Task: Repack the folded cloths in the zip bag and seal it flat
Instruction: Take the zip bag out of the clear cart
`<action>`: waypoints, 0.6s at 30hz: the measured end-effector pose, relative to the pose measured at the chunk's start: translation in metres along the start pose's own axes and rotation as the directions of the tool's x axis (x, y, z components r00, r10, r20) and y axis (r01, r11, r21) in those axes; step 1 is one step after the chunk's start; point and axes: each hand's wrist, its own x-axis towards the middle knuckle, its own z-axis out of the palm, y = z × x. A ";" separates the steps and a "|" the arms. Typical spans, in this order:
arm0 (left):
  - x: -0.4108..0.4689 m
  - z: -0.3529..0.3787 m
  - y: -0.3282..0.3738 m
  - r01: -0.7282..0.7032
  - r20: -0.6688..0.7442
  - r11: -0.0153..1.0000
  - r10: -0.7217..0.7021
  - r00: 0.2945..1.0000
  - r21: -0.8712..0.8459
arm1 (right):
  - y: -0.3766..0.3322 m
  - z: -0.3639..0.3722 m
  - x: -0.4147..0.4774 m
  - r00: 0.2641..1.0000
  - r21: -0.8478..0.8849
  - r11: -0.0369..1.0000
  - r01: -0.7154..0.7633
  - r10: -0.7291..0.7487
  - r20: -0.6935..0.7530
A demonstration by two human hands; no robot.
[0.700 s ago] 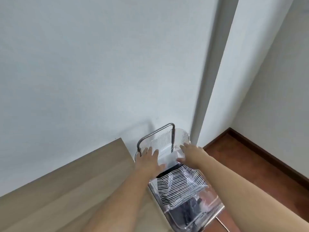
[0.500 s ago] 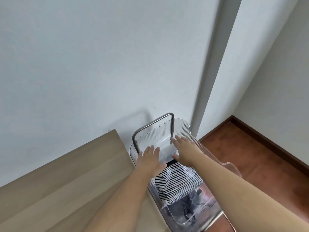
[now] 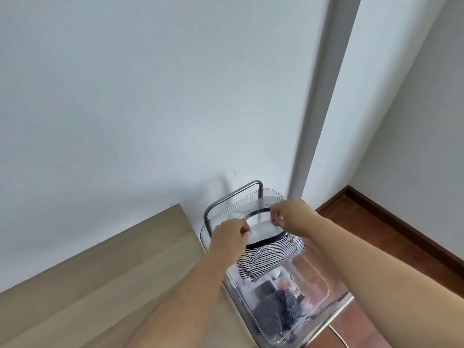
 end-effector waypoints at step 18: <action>-0.192 -0.246 -0.096 0.019 -0.426 0.995 0.026 0.904 0.102 | -0.286 -0.084 -0.085 0.909 0.078 0.946 0.315 -0.277 -0.312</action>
